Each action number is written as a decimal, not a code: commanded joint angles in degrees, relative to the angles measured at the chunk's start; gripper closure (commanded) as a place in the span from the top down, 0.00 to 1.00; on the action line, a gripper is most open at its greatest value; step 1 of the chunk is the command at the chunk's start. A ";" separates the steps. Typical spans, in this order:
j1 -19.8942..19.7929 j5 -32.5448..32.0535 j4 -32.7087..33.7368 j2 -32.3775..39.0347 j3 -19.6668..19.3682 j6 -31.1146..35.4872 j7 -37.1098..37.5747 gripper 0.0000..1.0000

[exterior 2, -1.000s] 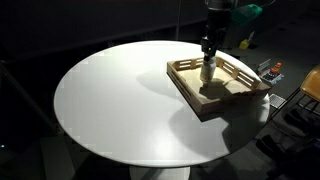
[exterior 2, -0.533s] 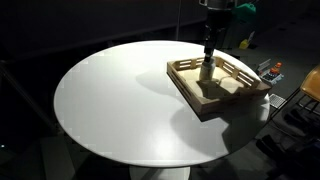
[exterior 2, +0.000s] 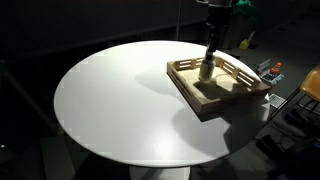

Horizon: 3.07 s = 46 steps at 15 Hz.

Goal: Remove the lid from the white bottle

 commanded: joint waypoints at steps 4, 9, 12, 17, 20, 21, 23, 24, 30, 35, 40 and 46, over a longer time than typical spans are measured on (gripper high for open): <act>-1.61 -0.32 0.14 -1.67 1.22 -2.13 -4.07 0.46; -1.59 -0.25 0.24 -1.58 1.12 -2.76 -4.56 0.48; -1.61 -0.28 0.22 -1.63 1.08 -2.75 -4.51 0.46; -1.27 -1.45 0.06 -2.02 0.33 -2.41 -3.12 0.92; -1.31 -1.58 0.04 -1.70 -0.11 -1.99 -2.56 1.00; -1.27 -1.68 0.08 -1.33 -0.32 -1.77 -2.19 1.00; -1.12 -2.10 0.14 -0.78 -0.77 -1.41 -1.50 0.96; -1.08 -2.23 0.23 -0.46 -0.90 -1.44 -1.33 0.89; -1.08 -2.17 0.88 1.12 -0.86 -1.55 -0.82 0.69; -1.01 -2.18 1.00 1.55 -0.72 -1.43 -0.78 0.60; -0.94 -2.26 1.00 1.39 -0.66 -1.21 -0.68 0.52; -0.87 -2.50 0.55 0.74 -0.73 -0.76 -0.66 0.46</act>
